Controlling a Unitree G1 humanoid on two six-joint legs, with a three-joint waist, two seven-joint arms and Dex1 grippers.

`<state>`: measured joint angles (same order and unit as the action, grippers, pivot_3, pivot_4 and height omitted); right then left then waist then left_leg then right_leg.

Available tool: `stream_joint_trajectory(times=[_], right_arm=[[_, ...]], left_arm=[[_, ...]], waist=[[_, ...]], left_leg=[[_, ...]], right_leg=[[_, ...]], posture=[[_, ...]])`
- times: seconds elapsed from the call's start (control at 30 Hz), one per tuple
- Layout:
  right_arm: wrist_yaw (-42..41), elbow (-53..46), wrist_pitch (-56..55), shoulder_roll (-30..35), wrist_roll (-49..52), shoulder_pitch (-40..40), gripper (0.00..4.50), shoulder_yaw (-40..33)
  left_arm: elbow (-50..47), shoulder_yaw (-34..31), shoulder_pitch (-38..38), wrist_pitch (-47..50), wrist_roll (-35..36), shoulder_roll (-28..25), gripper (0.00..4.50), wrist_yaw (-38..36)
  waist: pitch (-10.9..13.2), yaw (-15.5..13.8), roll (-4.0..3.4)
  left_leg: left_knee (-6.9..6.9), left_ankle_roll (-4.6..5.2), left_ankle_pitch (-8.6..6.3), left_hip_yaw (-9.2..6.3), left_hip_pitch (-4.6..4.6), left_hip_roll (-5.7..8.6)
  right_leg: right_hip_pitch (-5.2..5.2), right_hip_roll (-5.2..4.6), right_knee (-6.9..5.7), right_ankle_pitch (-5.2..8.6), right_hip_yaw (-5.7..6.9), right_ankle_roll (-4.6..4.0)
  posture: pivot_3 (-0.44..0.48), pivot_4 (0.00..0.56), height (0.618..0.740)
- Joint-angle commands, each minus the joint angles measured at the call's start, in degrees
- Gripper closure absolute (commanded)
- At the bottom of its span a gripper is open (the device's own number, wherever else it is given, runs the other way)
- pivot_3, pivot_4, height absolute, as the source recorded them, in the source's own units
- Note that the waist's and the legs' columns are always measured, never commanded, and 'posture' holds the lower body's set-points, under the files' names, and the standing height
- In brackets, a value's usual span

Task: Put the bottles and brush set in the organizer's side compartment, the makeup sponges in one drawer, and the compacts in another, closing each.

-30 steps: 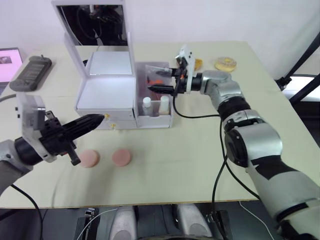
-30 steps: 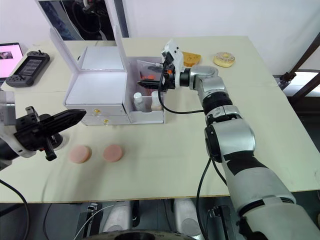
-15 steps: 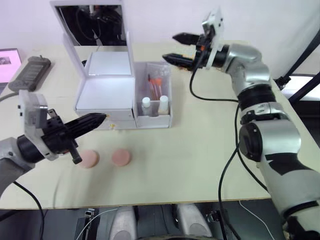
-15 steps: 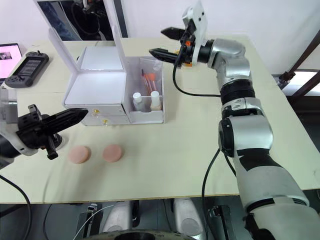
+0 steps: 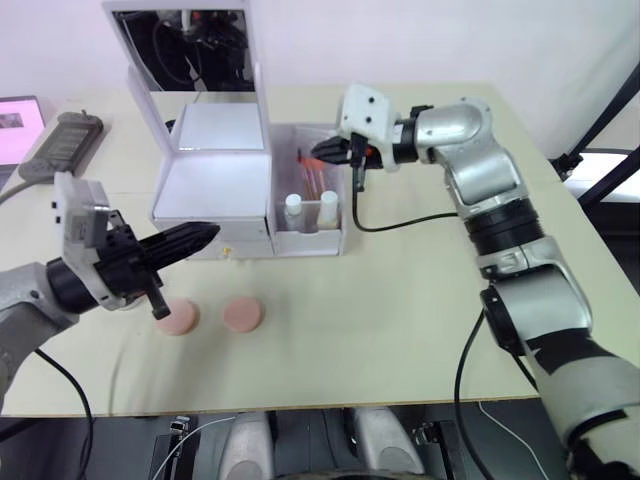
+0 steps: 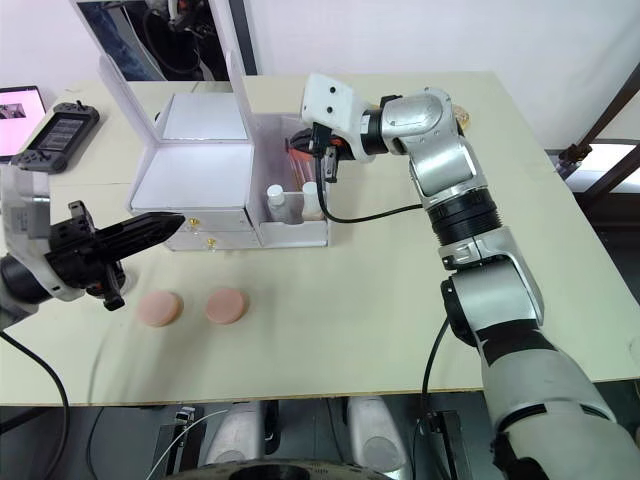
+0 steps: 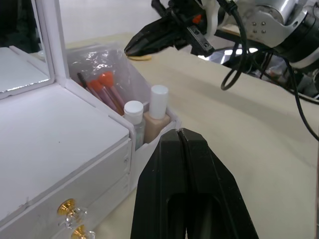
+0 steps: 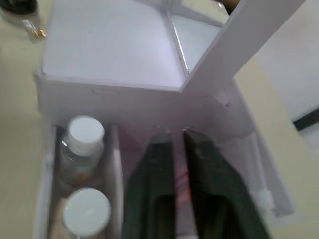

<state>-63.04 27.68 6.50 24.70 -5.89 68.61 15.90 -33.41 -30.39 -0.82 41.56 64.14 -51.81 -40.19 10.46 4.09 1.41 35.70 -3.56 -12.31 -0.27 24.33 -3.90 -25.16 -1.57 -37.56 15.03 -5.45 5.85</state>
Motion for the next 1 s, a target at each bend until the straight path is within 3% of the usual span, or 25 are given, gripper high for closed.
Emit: stream_joint_trajectory(times=[0.03, 0.57, 1.0], right_arm=[[2.28, 1.87, -4.24, 0.63, -4.94, 4.21, 4.45, 2.73], [17.15, 39.66, -21.75, -8.48, -22.29, 20.07, 4.45, 14.03], [18.35, 48.26, -20.8, -13.49, -24.01, 21.64, 4.45, 12.96]], left_arm=[[-0.32, -1.46, -0.96, -1.51, -1.12, -0.72, 4.5, -0.91], [-0.75, -2.85, -3.31, 1.95, 0.1, -2.54, 4.5, 3.29], [-1.52, -2.18, -3.18, 2.44, -0.05, -2.02, 4.5, 4.01]], waist=[[0.0, 0.05, 0.0], [0.0, 0.23, 0.01], [0.0, 0.22, 0.01]], left_leg=[[0.01, 0.0, 0.0, 0.0, 0.0, 0.0], [0.01, 0.0, 0.0, 0.0, 0.0, 0.0], [0.01, 0.0, 0.0, -0.01, 0.0, 0.0]], right_leg=[[0.0, 0.0, 0.0, 0.0, 0.0, 0.0], [0.0, -0.01, 0.0, 0.0, -0.01, -0.02], [0.01, -0.01, -0.02, 0.0, 0.0, 0.0]], posture=[[0.0, 0.15, 0.74], [0.0, 0.15, 0.74], [0.0, 0.15, 0.74]])
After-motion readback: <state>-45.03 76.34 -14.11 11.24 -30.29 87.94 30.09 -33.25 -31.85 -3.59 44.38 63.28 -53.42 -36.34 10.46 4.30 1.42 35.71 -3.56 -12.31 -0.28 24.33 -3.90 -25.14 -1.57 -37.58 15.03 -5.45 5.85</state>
